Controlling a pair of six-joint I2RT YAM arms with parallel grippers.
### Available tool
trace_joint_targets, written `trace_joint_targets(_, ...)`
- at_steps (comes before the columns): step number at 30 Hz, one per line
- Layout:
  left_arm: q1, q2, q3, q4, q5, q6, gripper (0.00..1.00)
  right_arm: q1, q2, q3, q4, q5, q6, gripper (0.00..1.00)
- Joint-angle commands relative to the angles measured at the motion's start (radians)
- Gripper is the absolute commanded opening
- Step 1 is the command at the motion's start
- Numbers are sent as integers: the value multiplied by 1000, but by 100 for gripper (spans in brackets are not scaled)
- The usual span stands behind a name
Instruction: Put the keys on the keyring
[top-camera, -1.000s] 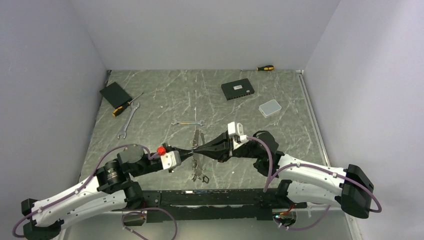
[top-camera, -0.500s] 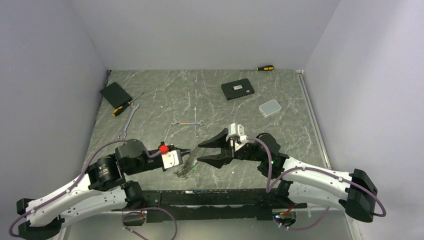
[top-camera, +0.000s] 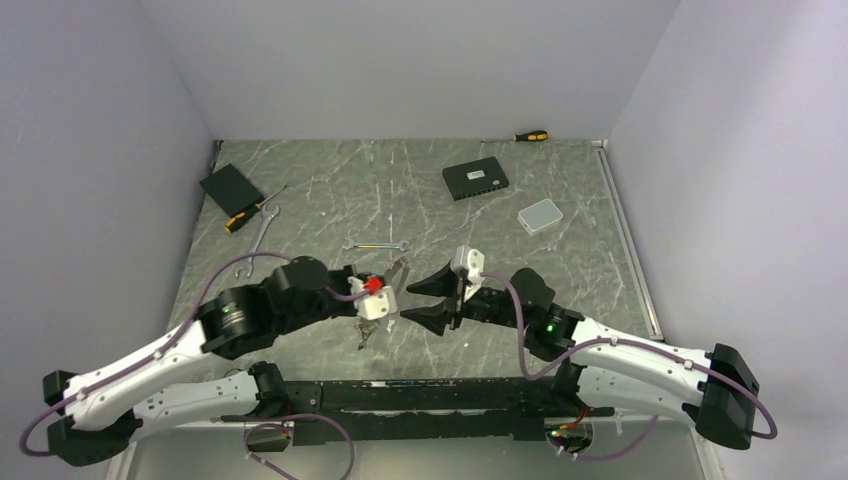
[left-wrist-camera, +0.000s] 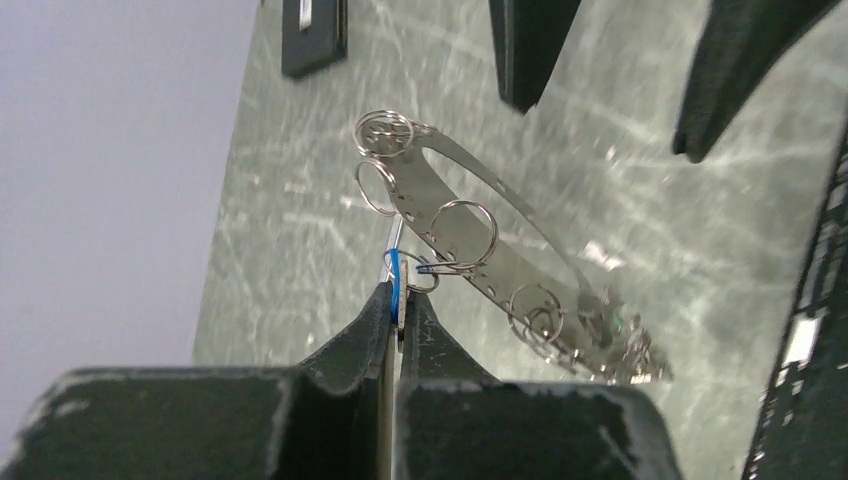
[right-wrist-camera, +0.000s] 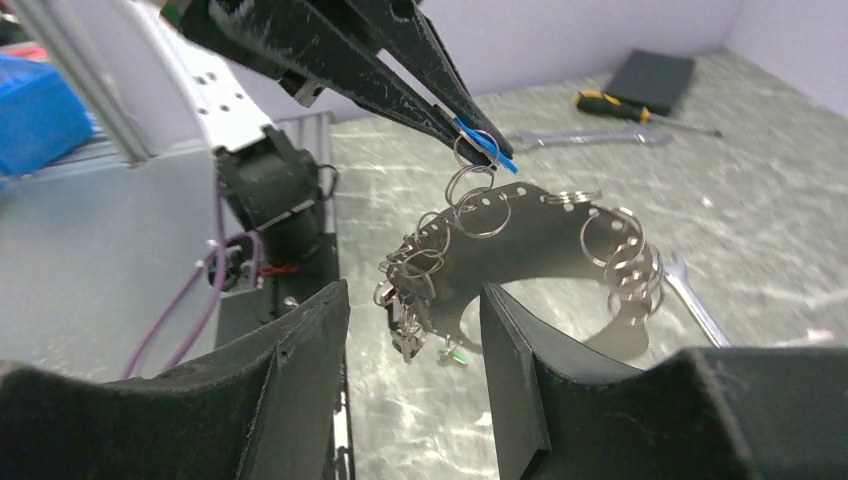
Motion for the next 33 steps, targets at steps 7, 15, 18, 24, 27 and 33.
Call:
trace_joint_targets(7, 62, 302, 106, 85, -98, 100, 0, 1, -35, 7, -93, 475, 24, 54)
trace_joint_targets(15, 119, 659, 355, 198, 63, 93, 0, 0, -224, -53, -298, 1112, 196, 57)
trace_joint_targets(18, 119, 763, 469, 204, 100, 79, 0, 0, -335, -73, -381, 1282, 248, 59)
trace_joint_targets(24, 130, 790, 484, 315, 175, -5, 0, -2, -507, -90, -525, 1482, 336, 59)
trace_joint_targets(27, 147, 792, 393, 332, 183, -65, 0, -2, -510, -106, -512, 1479, 329, 59)
trace_joint_targets(33, 175, 736, 126, 380, 149, -158, 0, -2, -414, -104, -470, 1433, 359, 59)
